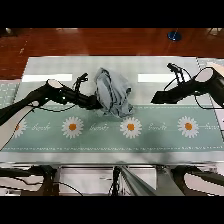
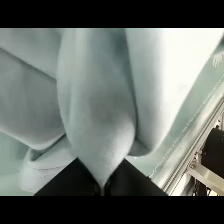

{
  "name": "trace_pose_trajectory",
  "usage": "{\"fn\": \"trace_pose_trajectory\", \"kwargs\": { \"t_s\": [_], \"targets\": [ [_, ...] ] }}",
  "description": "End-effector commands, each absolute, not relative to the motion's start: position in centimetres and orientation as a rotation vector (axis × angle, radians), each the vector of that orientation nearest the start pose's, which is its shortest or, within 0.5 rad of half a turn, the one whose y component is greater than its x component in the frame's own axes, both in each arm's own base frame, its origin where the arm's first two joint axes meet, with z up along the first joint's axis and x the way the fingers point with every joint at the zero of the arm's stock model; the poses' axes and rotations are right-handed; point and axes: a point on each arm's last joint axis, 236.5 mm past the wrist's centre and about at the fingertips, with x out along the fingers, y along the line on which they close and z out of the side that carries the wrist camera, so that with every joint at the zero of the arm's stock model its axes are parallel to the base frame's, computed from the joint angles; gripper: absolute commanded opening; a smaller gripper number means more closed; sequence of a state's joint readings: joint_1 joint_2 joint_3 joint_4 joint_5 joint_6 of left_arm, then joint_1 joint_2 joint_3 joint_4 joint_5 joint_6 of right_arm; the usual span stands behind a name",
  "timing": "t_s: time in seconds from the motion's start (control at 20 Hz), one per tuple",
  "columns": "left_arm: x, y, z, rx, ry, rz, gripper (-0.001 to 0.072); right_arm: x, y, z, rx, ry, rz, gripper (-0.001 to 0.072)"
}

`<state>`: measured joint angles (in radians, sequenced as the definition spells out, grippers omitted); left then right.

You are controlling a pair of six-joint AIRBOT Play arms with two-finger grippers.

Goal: Fold the shirts.

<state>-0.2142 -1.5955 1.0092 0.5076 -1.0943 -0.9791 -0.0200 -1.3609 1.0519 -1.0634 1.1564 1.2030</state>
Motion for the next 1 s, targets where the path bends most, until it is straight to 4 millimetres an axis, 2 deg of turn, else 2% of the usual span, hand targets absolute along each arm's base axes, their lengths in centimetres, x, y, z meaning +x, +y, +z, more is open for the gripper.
{"fn": "trace_pose_trajectory", "kwargs": {
  "t_s": [0.0,0.2,0.4,0.55,0.65,0.75,0.85,0.95],
  "targets": [
    [33.7,-25.5,-5.9,-0.558,1.382,-0.862,0.0024,36.7,12.4,-2.9,0.354,1.275,0.518,0.0592],
    [33.6,-23.8,-5.2,-0.587,1.391,-0.888,0.0024,36.0,15.5,-4.9,0.536,1.283,0.598,0.0599],
    [33.9,-21.9,-4.7,-0.62,1.387,-0.896,0.0024,36.2,16.9,-6.4,0.651,1.304,0.618,0.0598],
    [34.4,-20.9,-4.7,-0.641,1.377,-0.878,0.0024,35.8,17.2,-7.8,0.675,1.348,0.612,0.0597],
    [34.5,-20.8,-4.7,-0.641,1.374,-0.876,0.0024,34.9,18.9,-8.7,0.651,1.384,0.638,0.0596],
    [34.5,-20.8,-4.6,-0.639,1.367,-0.883,0.0024,33.9,21.4,-9.9,0.594,1.408,0.666,0.0589],
    [34.6,-20.9,-4.5,-0.646,1.365,-0.884,0.0024,33.7,23.6,-10.8,0.546,1.393,0.667,0.0561],
    [34.7,-21.0,-4.3,-0.653,1.36,-0.885,0.0024,34.0,24.9,-11.3,0.512,1.365,0.654,0.0421]
  ]
}}
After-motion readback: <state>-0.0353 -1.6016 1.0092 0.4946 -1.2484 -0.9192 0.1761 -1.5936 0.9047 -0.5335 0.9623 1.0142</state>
